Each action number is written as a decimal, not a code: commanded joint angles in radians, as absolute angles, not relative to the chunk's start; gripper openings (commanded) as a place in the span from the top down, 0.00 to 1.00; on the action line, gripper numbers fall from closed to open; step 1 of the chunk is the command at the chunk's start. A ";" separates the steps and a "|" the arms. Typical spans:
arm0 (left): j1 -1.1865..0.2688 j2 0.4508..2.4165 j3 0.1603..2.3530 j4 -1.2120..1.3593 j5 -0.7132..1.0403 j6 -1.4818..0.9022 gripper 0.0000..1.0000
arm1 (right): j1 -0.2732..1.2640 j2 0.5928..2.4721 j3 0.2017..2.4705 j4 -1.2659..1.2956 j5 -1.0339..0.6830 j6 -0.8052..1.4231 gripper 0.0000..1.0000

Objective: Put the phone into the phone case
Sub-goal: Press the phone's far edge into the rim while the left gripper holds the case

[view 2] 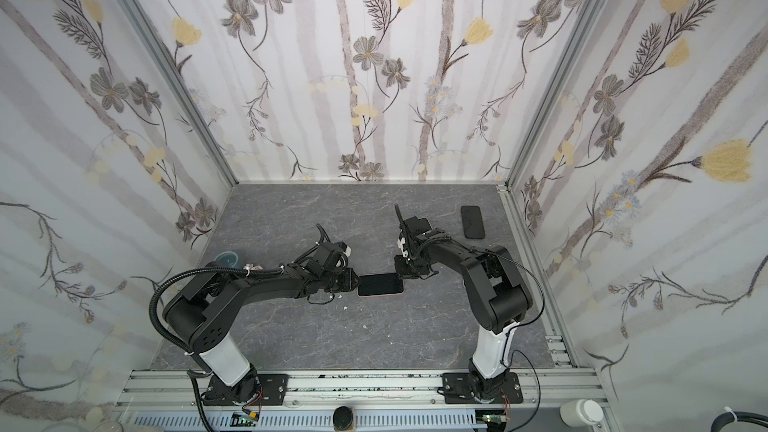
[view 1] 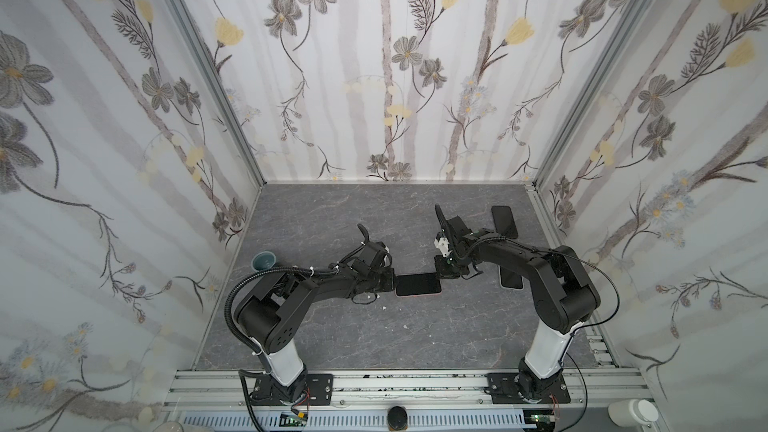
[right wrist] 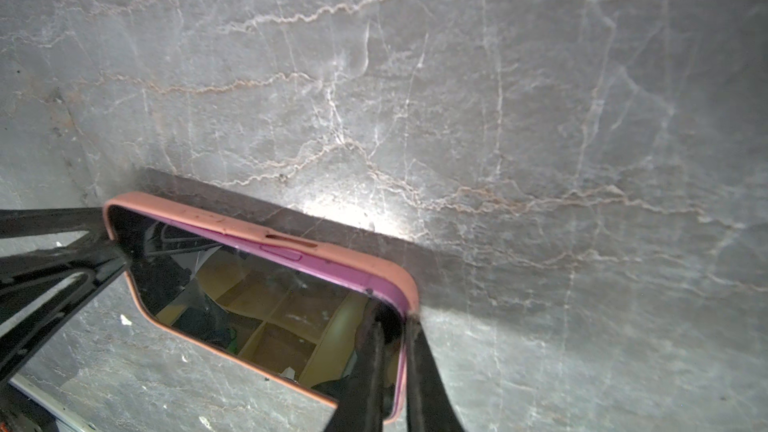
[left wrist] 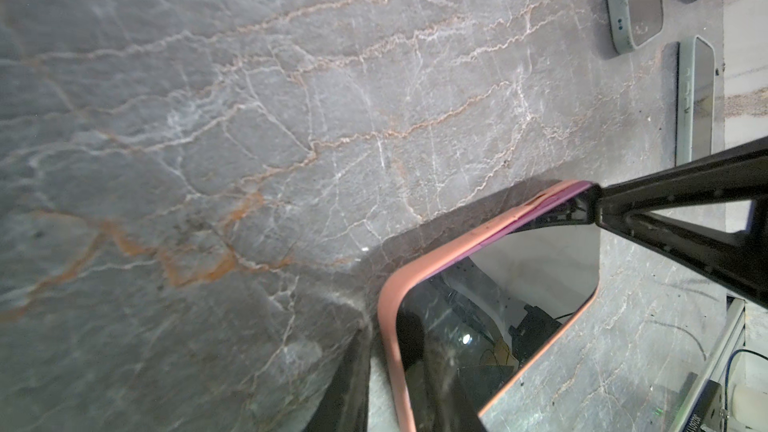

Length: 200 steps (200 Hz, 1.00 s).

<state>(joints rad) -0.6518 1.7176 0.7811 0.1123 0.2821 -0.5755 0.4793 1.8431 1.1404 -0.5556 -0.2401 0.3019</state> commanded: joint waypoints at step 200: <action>-0.652 1.721 0.764 0.106 0.276 -0.581 0.76 | 0.558 1.957 1.107 -0.622 0.026 0.315 0.92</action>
